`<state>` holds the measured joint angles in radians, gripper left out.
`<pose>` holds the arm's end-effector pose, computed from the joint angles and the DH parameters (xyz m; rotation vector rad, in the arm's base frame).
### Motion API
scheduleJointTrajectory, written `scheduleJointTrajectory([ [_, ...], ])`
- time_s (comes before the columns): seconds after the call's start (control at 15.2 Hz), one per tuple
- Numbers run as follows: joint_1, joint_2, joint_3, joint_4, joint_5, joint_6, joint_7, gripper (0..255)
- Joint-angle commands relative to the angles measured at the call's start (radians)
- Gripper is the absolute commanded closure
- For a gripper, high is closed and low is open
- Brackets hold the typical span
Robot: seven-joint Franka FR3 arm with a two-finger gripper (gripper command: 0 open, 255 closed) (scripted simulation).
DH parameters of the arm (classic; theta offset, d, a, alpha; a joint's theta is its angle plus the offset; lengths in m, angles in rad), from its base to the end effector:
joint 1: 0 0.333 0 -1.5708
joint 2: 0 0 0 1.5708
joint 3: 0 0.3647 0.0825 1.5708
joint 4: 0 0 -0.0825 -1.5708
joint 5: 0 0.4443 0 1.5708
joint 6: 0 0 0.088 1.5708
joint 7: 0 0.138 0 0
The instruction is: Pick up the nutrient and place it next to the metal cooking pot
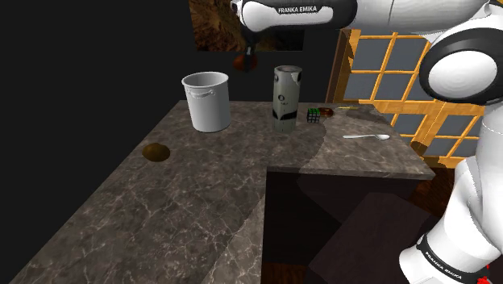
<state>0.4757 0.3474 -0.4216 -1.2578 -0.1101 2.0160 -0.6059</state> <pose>0.7710 0.0935 0.6445 2.5613 0.9923 0.5012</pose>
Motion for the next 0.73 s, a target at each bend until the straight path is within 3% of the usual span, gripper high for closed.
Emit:
scheduleJointTrajectory([
  [0.0, 0.010, 0.070, 0.012, 0.103, 0.011, -0.043, 0.029, 255],
  [0.07, 0.010, 0.101, 0.016, 0.151, 0.017, -0.063, 0.038, 255],
  [0.66, 0.035, 0.063, 0.013, -0.030, -0.011, 0.075, 0.072, 255],
])
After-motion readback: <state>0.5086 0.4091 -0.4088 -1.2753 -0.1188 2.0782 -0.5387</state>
